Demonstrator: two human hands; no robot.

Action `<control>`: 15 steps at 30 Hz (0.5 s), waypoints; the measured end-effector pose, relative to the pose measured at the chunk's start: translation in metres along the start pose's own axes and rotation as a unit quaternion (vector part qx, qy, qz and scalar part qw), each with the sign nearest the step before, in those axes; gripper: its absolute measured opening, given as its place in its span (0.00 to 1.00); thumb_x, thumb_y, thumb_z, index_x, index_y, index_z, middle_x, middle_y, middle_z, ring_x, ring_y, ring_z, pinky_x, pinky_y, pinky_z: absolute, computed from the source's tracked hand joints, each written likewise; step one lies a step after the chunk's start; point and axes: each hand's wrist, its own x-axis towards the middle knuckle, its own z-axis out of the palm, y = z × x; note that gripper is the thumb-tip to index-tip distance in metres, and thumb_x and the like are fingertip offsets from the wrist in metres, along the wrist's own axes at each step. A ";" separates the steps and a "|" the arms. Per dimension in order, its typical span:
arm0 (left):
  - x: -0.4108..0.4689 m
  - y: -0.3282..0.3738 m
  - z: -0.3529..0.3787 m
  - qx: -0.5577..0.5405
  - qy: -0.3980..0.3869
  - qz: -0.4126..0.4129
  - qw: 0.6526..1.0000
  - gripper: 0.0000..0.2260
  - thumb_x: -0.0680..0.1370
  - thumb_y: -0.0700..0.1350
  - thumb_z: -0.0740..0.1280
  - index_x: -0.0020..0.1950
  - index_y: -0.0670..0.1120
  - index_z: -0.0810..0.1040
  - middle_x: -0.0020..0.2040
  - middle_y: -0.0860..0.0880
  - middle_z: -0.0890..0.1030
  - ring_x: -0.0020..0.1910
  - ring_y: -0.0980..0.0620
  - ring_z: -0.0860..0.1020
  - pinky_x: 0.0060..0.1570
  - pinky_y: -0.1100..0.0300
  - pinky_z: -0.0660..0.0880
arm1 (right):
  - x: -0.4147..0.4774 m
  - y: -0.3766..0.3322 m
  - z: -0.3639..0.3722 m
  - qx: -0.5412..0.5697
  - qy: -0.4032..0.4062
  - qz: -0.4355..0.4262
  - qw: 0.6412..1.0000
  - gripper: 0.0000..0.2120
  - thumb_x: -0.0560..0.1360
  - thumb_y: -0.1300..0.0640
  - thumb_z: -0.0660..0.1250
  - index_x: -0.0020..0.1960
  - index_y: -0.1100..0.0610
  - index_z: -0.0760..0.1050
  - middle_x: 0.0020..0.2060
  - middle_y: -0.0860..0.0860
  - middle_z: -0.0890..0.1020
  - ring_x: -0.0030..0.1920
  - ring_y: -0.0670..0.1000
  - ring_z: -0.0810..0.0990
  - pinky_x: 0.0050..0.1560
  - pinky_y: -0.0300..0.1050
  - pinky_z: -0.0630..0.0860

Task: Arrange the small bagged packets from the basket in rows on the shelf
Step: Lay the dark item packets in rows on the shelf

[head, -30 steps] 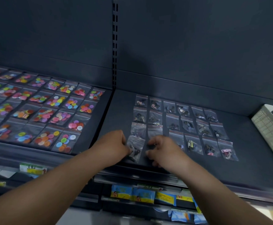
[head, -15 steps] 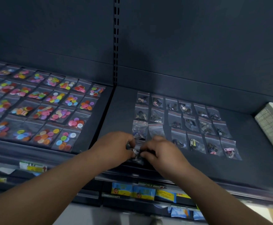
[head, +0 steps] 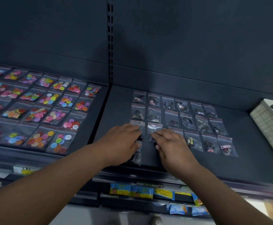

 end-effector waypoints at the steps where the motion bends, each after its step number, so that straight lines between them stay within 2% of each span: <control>1: 0.001 0.001 0.000 -0.002 -0.002 0.001 1.000 0.24 0.82 0.54 0.52 0.77 0.49 0.55 0.78 0.51 0.52 0.77 0.53 0.49 0.74 0.57 0.48 | 0.001 0.000 0.000 -0.002 0.001 -0.002 1.000 0.23 0.78 0.54 0.52 0.73 0.52 0.64 0.69 0.50 0.69 0.70 0.54 0.63 0.71 0.47 0.55; 6: 0.001 0.003 -0.002 -0.013 -0.001 0.001 1.000 0.24 0.82 0.54 0.53 0.77 0.49 0.55 0.78 0.51 0.53 0.76 0.55 0.51 0.73 0.59 0.49 | 0.001 -0.001 -0.001 -0.005 -0.012 -0.004 1.000 0.22 0.80 0.53 0.54 0.74 0.51 0.61 0.70 0.48 0.67 0.69 0.52 0.62 0.71 0.46 0.53; 15: -0.002 0.005 -0.009 -0.028 0.003 0.005 1.000 0.23 0.81 0.53 0.57 0.75 0.49 0.60 0.75 0.51 0.61 0.73 0.54 0.58 0.70 0.61 0.54 | 0.003 0.002 -0.005 -0.005 -0.027 -0.011 1.000 0.23 0.80 0.55 0.54 0.74 0.50 0.60 0.71 0.48 0.66 0.71 0.51 0.61 0.75 0.51 0.49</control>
